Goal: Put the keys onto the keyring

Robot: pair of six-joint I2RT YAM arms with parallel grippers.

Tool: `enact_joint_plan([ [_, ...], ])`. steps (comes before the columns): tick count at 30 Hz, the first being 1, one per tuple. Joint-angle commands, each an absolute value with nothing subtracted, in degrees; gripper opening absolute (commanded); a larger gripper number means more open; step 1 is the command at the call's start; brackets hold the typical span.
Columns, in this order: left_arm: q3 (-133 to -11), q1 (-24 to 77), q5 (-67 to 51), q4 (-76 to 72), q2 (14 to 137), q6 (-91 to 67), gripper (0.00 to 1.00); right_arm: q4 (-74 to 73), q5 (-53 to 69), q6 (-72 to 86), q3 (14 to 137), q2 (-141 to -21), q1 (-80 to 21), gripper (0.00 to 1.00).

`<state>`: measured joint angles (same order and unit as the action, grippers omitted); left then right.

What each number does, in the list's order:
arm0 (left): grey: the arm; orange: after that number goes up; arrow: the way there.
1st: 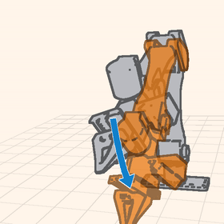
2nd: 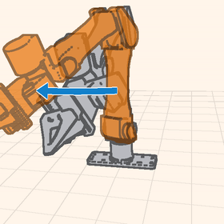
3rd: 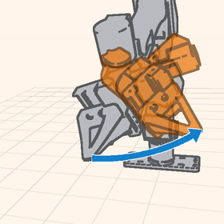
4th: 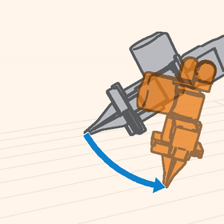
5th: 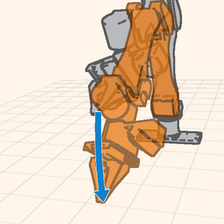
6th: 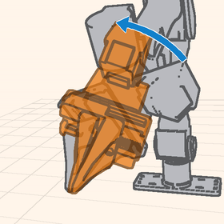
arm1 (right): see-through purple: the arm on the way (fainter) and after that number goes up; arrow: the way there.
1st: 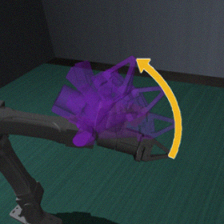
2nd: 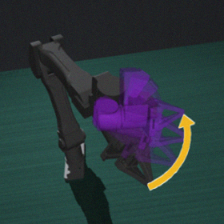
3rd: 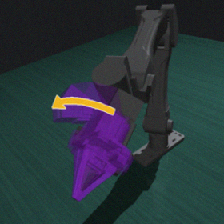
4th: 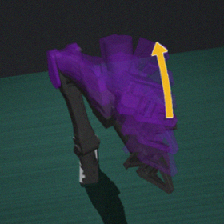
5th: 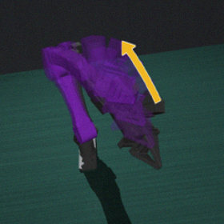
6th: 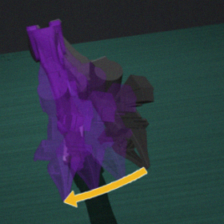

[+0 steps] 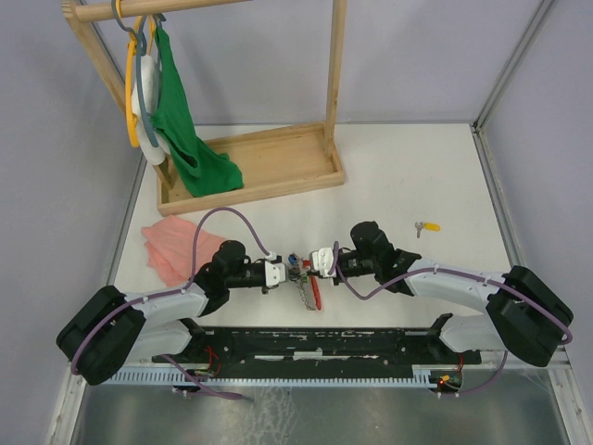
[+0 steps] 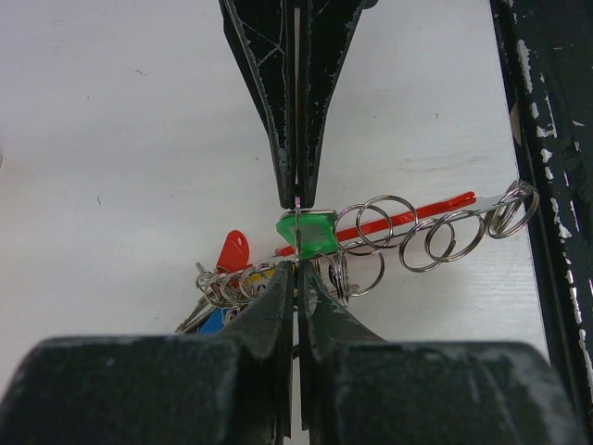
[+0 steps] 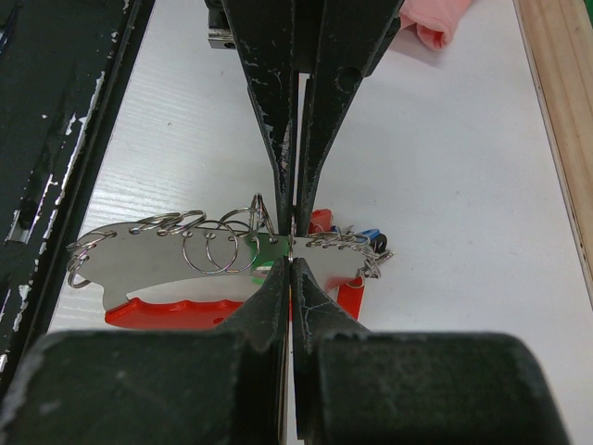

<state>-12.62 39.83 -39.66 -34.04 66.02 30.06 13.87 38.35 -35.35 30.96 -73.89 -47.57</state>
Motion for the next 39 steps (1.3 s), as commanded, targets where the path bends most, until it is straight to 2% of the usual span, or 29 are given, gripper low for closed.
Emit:
enact_joint_plan([
  [1,-13.58,39.58,-41.99,-38.08,65.30,30.18,0.03,17.05,38.22,-34.32,31.91,-73.74,-47.80,0.01],
  [27,-11.43,39.13,-43.41,-46.59,66.47,26.49,0.03,21.84,39.61,-31.17,31.87,-76.84,-48.25,0.01],
  [39,-13.70,38.15,-43.98,-41.06,66.38,23.40,0.03,16.41,39.90,-38.44,32.26,-75.21,-48.34,0.01],
])
